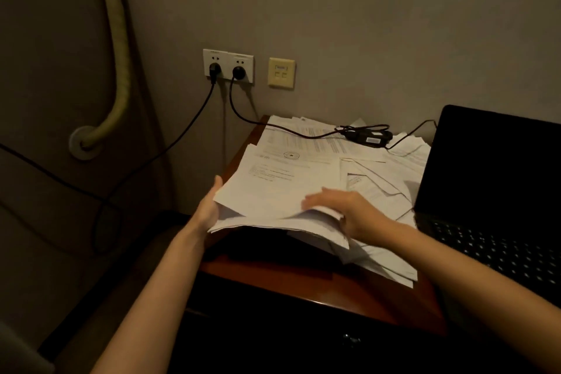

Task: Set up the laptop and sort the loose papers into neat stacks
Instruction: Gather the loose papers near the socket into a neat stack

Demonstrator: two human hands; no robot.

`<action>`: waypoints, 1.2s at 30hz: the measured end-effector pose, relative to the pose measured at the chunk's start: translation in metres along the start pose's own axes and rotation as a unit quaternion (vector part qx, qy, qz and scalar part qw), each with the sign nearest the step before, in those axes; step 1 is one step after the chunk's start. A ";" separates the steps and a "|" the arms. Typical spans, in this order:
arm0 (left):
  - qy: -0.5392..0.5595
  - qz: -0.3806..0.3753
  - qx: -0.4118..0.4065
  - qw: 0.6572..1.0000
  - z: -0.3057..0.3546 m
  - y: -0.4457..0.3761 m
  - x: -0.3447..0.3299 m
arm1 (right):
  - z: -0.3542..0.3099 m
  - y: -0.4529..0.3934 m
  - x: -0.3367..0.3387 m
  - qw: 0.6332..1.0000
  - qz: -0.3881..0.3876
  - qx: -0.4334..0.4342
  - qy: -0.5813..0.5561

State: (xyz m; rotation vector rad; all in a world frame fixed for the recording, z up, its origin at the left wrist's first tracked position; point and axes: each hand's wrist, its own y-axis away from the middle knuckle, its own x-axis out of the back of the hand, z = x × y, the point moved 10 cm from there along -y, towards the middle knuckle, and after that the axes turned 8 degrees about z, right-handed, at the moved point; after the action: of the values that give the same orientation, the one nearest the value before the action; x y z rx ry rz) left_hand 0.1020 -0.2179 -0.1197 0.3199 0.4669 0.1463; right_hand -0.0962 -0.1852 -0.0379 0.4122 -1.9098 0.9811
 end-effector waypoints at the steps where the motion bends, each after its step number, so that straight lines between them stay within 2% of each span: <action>1: 0.004 -0.028 0.031 0.999 -0.004 0.002 -0.003 | 0.000 0.011 -0.004 1.000 -0.008 -0.011 -0.023; 4: -0.026 -0.091 0.058 0.994 -0.007 0.009 -0.012 | 0.002 0.033 -0.006 0.994 -0.019 -0.064 -0.083; 6: -0.110 -0.100 0.034 0.988 -0.007 0.012 -0.016 | 0.003 0.039 -0.004 0.990 -0.045 -0.094 -0.098; 8: -0.193 -0.093 0.004 0.977 -0.005 0.013 -0.014 | 0.011 0.045 -0.001 0.987 -0.070 -0.132 -0.061; 10: -0.242 -0.089 -0.050 0.965 0.001 0.015 -0.013 | 0.035 0.050 0.020 0.974 -0.005 -0.223 -0.033; 12: -0.247 -0.104 -0.101 0.958 0.007 0.023 -0.020 | 0.062 0.063 0.043 0.922 0.100 -0.362 -0.097; 14: -0.217 -0.137 -0.124 0.958 0.007 0.034 -0.030 | 0.079 0.075 0.044 0.814 0.187 -0.475 -0.278; 15: -0.200 -0.149 -0.136 0.959 0.008 0.037 -0.034 | 0.082 0.077 0.037 0.759 0.197 -0.508 -0.357; 16: -0.188 -0.158 -0.149 0.958 0.009 0.040 -0.037 | 0.081 0.075 0.030 0.725 0.188 -0.525 -0.404; 17: -0.181 -0.168 -0.158 0.956 0.011 0.044 -0.042 | 0.079 0.070 0.027 0.717 0.174 -0.531 -0.417; 19: -0.170 -0.173 -0.166 0.956 0.016 0.048 -0.046 | 0.083 0.062 0.032 0.728 0.185 -0.534 -0.389; 22: -0.133 -0.152 -0.209 0.957 0.036 0.052 -0.049 | 0.098 0.059 0.057 0.743 0.266 -0.531 -0.309; 25: -0.118 -0.144 -0.236 0.954 0.050 0.057 -0.060 | 0.089 0.040 0.065 0.739 0.294 -0.466 -0.387; 27: -0.159 -0.149 -0.252 0.943 0.055 0.060 -0.073 | 0.072 0.024 0.081 0.769 0.316 -0.400 -0.386; 31: -0.271 -0.111 -0.342 0.893 0.076 0.061 -0.090 | 0.046 0.004 0.114 0.806 0.373 -0.300 -0.349; 33: -0.265 -0.087 -0.353 0.893 0.081 0.059 -0.087 | 0.043 0.004 0.115 0.810 0.384 -0.293 -0.333; 36: -0.222 -0.053 -0.333 0.915 0.072 0.059 -0.072 | 0.046 0.013 0.100 0.809 0.376 -0.305 -0.332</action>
State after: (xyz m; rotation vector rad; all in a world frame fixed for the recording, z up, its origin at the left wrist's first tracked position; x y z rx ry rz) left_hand 0.0679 -0.1973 -0.0091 -0.3444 -0.0352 0.1137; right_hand -0.1831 -0.2017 0.0289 -0.5103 -3.0026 0.6336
